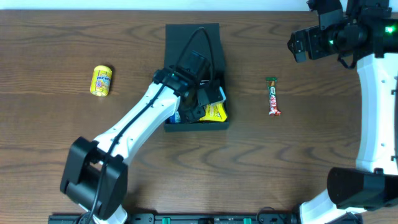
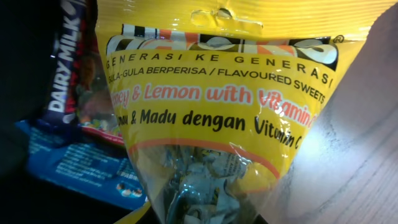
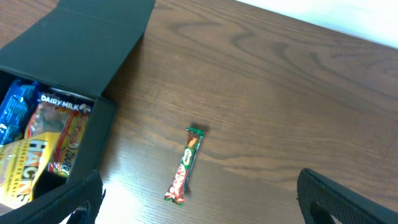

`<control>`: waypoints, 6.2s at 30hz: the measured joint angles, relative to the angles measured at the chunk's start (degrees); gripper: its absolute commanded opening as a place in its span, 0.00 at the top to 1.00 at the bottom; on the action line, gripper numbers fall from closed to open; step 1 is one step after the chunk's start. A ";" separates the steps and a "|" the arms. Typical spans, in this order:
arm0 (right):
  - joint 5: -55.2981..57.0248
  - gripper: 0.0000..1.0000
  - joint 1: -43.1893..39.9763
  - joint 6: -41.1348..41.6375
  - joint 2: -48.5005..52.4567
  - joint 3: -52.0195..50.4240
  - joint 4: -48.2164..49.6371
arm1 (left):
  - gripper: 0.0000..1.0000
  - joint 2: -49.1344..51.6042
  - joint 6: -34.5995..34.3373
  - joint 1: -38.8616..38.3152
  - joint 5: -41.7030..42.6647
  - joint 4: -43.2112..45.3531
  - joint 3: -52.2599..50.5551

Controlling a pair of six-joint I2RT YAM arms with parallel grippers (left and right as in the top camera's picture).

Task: Pack container

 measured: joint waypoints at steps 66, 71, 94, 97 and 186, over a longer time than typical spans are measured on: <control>-13.97 0.99 31.76 -2.10 -0.59 -35.04 28.74 | 0.05 -42.27 -51.41 21.92 -5.81 1.66 3.93; -16.22 0.99 31.76 -2.56 3.48 -34.34 32.24 | 0.05 -42.27 -51.41 21.92 -5.81 1.51 3.93; -16.68 0.98 26.86 -2.16 -2.34 -27.61 28.41 | 0.05 -39.82 -46.80 22.25 -17.25 -1.05 2.12; -16.72 0.98 21.97 -2.16 -7.32 -27.10 28.30 | 0.05 -34.75 -43.54 24.20 -22.14 1.51 -1.99; -12.76 0.02 3.93 -5.42 -12.90 -28.98 16.06 | 0.05 4.26 -4.02 8.48 -10.95 11.82 15.91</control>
